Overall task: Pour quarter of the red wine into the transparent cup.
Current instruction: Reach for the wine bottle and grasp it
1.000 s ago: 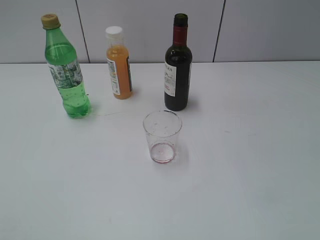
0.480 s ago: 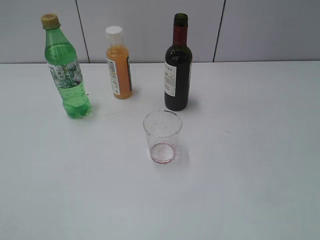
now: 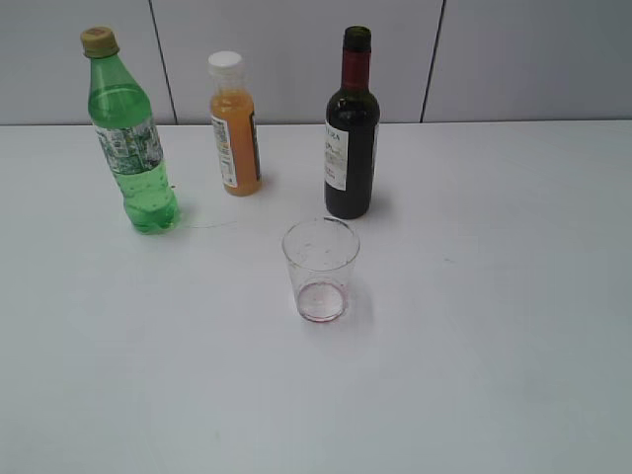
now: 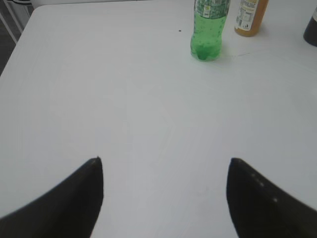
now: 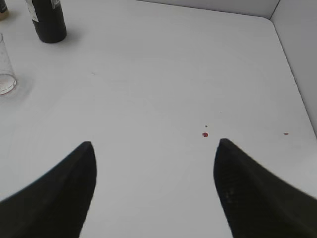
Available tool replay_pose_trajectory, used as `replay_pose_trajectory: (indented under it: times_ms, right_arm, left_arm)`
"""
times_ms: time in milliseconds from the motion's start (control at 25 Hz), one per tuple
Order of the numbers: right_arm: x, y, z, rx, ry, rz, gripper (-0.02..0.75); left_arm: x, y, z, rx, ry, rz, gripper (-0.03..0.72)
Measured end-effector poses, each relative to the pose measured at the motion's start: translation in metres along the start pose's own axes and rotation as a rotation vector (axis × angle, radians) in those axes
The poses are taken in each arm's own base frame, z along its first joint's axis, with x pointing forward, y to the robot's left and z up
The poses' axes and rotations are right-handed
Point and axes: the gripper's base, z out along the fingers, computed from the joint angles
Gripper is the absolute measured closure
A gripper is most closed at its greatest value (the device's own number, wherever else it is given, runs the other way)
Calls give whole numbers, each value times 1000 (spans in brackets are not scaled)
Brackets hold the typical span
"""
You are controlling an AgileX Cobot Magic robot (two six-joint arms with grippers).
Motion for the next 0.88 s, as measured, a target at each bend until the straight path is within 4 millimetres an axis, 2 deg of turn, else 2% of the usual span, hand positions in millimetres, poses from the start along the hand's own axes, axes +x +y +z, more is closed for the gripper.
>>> replay_pose_trajectory:
  times_ms: [880]
  right_arm:
    - [0, 0, 0, 0, 0, 1, 145]
  left_arm:
    - [0, 0, 0, 6, -3, 1, 103]
